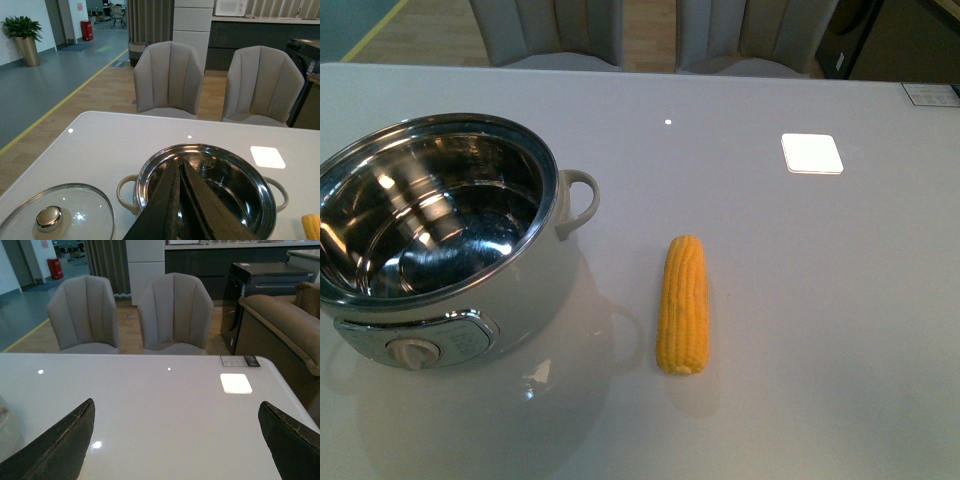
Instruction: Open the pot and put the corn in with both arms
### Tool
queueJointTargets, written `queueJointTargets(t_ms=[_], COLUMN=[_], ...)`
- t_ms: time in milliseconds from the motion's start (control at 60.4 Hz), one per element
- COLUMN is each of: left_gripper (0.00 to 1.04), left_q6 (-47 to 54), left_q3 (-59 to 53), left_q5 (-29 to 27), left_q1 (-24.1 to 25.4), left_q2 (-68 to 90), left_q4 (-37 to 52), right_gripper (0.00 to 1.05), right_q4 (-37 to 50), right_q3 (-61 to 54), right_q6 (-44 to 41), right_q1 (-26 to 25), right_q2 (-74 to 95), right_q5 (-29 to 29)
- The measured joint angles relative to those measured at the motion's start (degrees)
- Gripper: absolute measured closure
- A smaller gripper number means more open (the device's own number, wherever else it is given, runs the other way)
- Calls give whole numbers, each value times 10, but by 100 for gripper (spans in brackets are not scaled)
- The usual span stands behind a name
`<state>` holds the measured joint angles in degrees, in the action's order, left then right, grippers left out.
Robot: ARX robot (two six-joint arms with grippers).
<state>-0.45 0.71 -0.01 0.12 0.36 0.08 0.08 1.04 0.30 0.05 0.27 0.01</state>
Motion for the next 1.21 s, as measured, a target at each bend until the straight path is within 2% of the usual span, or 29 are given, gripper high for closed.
queueJointTargets(t_ms=[314,612,662,827,976,1059,1092,1158,1208], left_gripper=[101,48,36,6,7,7,7,7,7], left_q6=[0,0,0,0,1,1,1,2,2], left_q3=[0,0,0,0,0,0,0,0,0], left_q5=[0,0,0,0,0,0,1,0,0], left_q1=[0,0,0,0,0,0,0,0,0], left_q2=[0,0,0,0,0,0,0,0,0], left_q4=[0,0,0,0,0,0,0,0,0], right_gripper=[9,9,9,9,9,9,9,9,9], right_q4=[0,0,0,0,0,-159,-241,-318,-318], right_q3=[0,0,0,0,0,65,102,122,123], right_q6=[0,0,0,0,0,71,124,178,205], right_q1=[0,0,0,0,0,0,0,3,5], right_q2=[0,0,0,0,0,90,155,219,245], right_q5=[0,0,0,0,0,0,0,-1,-2])
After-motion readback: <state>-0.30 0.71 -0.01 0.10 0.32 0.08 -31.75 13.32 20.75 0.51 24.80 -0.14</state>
